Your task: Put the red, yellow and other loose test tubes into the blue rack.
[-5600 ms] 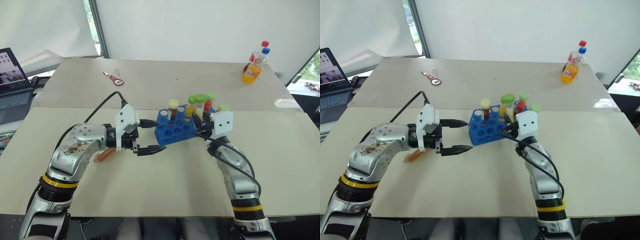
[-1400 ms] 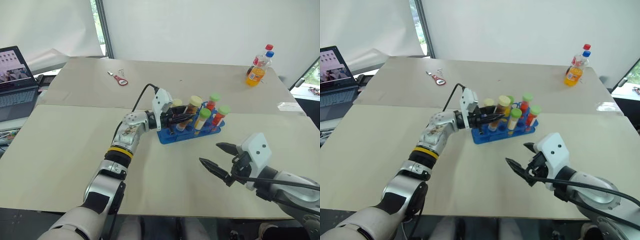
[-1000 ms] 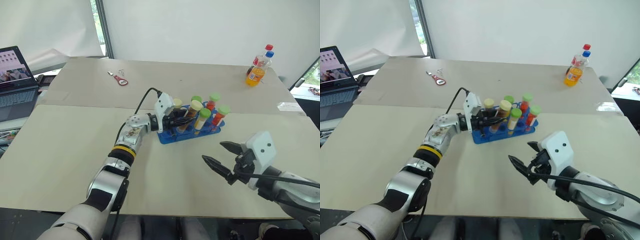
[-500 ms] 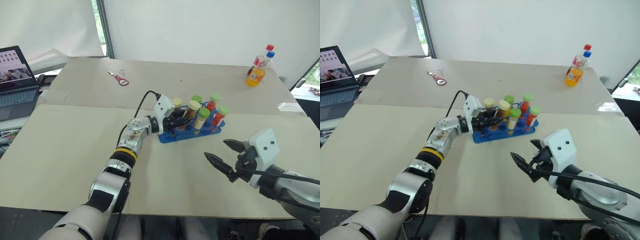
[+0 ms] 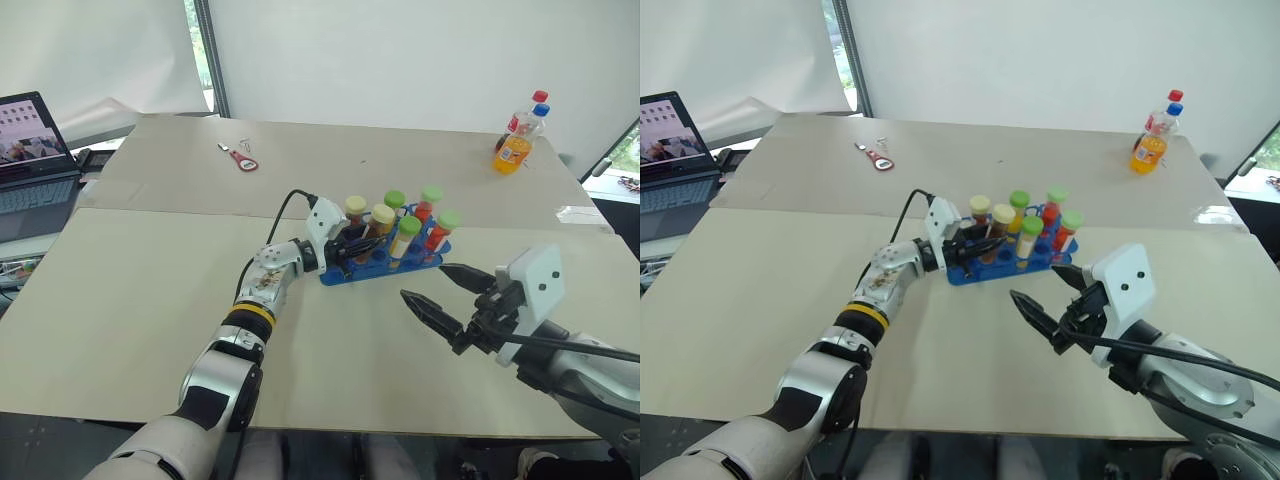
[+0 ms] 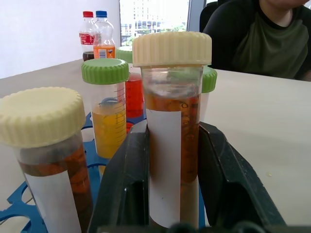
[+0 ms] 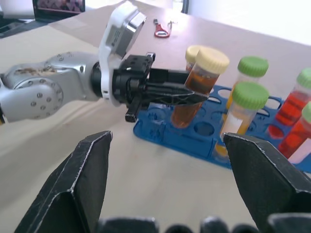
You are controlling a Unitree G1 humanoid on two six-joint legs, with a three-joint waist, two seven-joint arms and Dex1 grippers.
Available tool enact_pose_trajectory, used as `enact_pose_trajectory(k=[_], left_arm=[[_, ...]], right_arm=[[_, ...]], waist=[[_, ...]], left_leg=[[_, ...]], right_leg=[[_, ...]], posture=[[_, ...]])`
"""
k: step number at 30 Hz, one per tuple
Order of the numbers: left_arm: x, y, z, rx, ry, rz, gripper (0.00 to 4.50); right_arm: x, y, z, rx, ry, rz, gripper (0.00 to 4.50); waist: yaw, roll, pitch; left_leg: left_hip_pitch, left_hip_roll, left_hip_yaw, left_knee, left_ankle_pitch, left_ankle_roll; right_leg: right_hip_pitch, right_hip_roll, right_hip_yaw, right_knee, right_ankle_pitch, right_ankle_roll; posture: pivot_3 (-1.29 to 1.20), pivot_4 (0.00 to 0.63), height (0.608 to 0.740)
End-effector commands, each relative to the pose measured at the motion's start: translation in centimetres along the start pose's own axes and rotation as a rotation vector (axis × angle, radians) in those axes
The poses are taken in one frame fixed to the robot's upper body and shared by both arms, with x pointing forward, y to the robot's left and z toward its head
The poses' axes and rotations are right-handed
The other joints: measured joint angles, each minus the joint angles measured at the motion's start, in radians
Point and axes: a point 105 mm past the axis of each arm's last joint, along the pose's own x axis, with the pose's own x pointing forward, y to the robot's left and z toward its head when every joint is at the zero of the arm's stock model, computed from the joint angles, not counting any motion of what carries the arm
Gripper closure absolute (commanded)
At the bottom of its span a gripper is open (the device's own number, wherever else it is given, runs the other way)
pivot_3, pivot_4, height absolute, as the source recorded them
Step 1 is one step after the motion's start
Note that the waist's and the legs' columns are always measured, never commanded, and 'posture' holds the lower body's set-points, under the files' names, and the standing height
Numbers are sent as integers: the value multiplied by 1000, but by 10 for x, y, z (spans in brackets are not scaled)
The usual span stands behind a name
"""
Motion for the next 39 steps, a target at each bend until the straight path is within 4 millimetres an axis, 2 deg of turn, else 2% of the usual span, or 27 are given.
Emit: enact_pose_trajectory(k=[1,2,3,7,8,15,20,21,23,26,28,30,35,39], left_arm=[[-1,2,-2,11,17,19,3635],[-2,2,-3,9,26,21,2609],[-2,2,-4,3,28,15,2283],[-10,-1,-5,37,51,-29,299],[-13,0,-5,66,63,-38,29],[-51,7,3,176,169,-90,29],[-105,4,9,238,370,-166,29],[-117,7,13,254,404,-152,8],[-144,22,27,298,451,-65,8],[-173,40,44,356,498,76,8],[-190,44,50,356,530,133,8],[-206,39,49,304,585,137,8],[-238,29,46,205,654,183,8],[-242,26,45,194,663,191,8]], right_arm=[[0,3,11,-27,-54,7,460],[0,3,10,-29,-51,5,460],[0,3,9,-30,-47,4,460],[0,2,6,-32,-33,4,460],[0,1,5,-34,-28,3,460],[-1,-12,1,-61,7,-13,460],[-12,-38,4,-136,53,25,460],[-15,-44,6,-154,56,30,230],[-22,-57,9,-169,78,59,230],[-31,-76,10,-194,114,64,230],[-35,-85,10,-209,141,73,230],[-38,-90,8,-218,172,93,230],[-46,-105,-2,-212,230,119,230],[-46,-109,-8,-224,257,135,230]], waist=[[0,0,0],[0,0,0],[0,0,0],[-1,0,0],[-1,0,0],[-3,0,0],[-6,0,0],[-6,1,0],[-6,1,0],[-1,1,0],[2,1,0],[-1,1,0],[-3,1,0],[3,1,0]], left_leg=[[0,0,0,0,0,0],[0,0,0,0,0,0],[0,0,0,0,0,0],[0,0,0,-1,0,0],[0,0,0,-1,0,0],[0,0,0,-1,0,0],[1,1,0,-2,0,0],[1,1,1,-2,0,0],[2,1,1,-3,0,0],[2,2,2,-2,0,0],[2,2,2,-2,0,0],[2,2,3,-2,0,0],[2,3,5,-3,0,0],[3,3,6,-3,0,0]], right_leg=[[0,0,0,0,0,0],[0,0,0,0,0,0],[0,0,0,0,0,0],[0,0,0,0,0,0],[-1,0,0,0,0,0],[-1,0,0,0,0,0],[-1,0,1,0,0,0],[-1,0,1,0,0,0],[-1,0,1,0,0,0],[-1,1,1,0,0,0],[-1,0,1,0,0,0],[-1,0,1,0,0,0],[-2,0,2,0,-1,0],[-1,0,2,0,-1,0]], posture=[[0,150,740],[0,150,740],[0,150,740],[0,150,740],[0,150,740],[0,150,740],[0,150,740],[0,150,740],[0,150,740],[0,150,740],[0,150,740],[0,150,740],[0,150,740],[0,150,740]])
